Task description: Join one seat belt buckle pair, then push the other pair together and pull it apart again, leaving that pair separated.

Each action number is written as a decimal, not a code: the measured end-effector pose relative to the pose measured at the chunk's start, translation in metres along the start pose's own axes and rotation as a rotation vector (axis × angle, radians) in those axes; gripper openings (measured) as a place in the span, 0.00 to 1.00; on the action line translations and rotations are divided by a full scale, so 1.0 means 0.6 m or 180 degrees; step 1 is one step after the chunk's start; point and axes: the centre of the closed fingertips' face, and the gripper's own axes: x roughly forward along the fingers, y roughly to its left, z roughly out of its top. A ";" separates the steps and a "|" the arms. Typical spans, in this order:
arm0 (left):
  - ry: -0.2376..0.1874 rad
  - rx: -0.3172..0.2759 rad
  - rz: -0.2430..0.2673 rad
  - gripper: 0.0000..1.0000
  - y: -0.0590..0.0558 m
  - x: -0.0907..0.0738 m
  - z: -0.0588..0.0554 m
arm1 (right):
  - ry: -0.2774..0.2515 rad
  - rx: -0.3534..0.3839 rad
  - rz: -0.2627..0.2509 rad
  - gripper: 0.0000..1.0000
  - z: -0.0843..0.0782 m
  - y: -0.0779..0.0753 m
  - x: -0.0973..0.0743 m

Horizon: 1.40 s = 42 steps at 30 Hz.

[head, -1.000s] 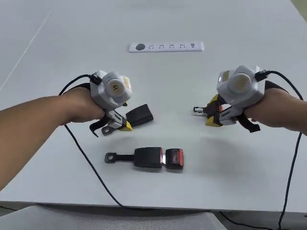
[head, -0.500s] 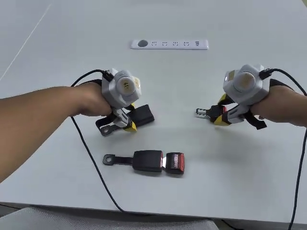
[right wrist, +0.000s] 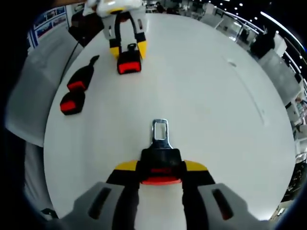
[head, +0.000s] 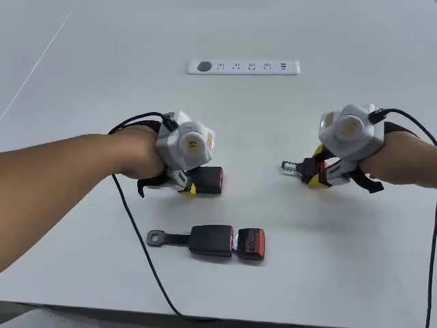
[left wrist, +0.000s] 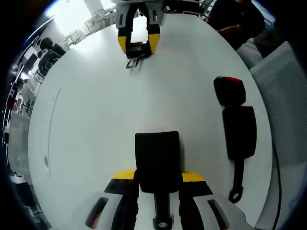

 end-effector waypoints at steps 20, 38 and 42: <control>-0.0050 -0.0114 -0.0067 0.32 -0.005 -0.001 0.002 | -0.0197 -0.0321 0.0096 0.33 0.081 0.059 0.034; -0.0104 -0.0120 -0.0099 0.32 -0.008 -0.001 0.004 | -0.0376 -0.0307 0.0100 0.33 0.164 0.083 0.071; -0.0070 -0.0100 -0.0113 0.32 -0.009 -0.001 0.006 | -0.0391 -0.0323 0.0103 0.33 0.171 0.086 0.073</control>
